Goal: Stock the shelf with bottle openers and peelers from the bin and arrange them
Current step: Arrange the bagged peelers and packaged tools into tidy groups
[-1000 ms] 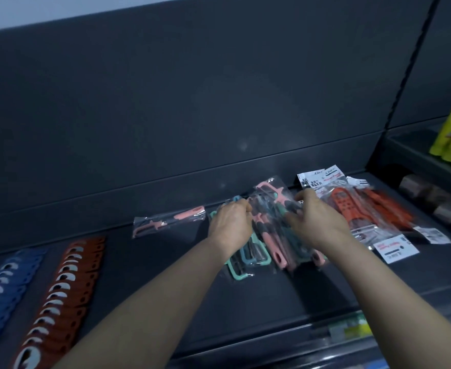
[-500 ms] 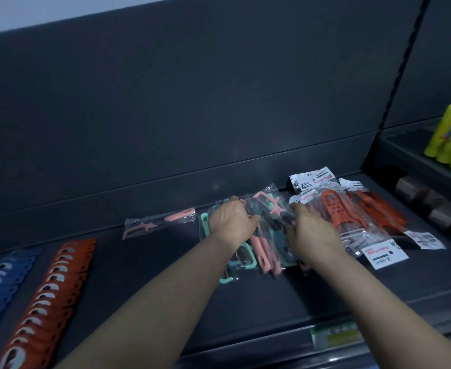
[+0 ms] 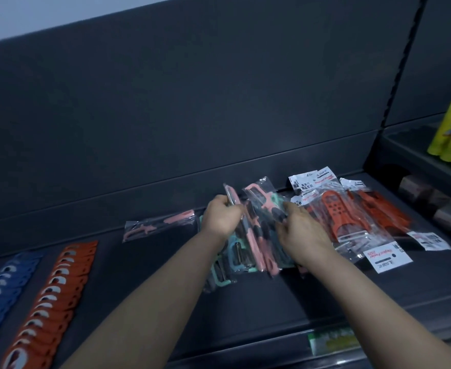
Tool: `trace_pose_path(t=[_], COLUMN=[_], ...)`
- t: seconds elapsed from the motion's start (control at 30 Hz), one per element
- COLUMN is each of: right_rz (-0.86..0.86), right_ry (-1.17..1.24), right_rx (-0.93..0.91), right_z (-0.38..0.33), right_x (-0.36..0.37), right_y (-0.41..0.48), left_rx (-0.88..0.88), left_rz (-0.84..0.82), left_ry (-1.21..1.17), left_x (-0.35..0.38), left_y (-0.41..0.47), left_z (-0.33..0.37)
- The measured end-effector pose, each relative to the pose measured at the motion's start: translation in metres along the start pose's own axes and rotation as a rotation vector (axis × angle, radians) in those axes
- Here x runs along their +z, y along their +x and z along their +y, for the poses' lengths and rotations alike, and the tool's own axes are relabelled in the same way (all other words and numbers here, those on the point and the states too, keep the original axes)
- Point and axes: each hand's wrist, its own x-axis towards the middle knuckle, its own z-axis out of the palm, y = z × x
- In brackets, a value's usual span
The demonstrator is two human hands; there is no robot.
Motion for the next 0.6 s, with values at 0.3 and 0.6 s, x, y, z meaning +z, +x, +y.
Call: trace_pose_path(t=[0.3, 0.6], right_rz=[-0.139, -0.291], right_ry=[0.100, -0.104], right_rx=[-0.131, -0.204], right_z=[-0.051, -0.098], right_x=[0.025, 0.041], right_y=[0.004, 0.016], left_rx=[-0.149, -0.135], left_rz=[-0.009, 0.128], left_ry=[-0.582, -0.449], left_x=[-0.057, -0.149], left_y=[-0.013, -0.016], left_z=[-0.017, -0.081])
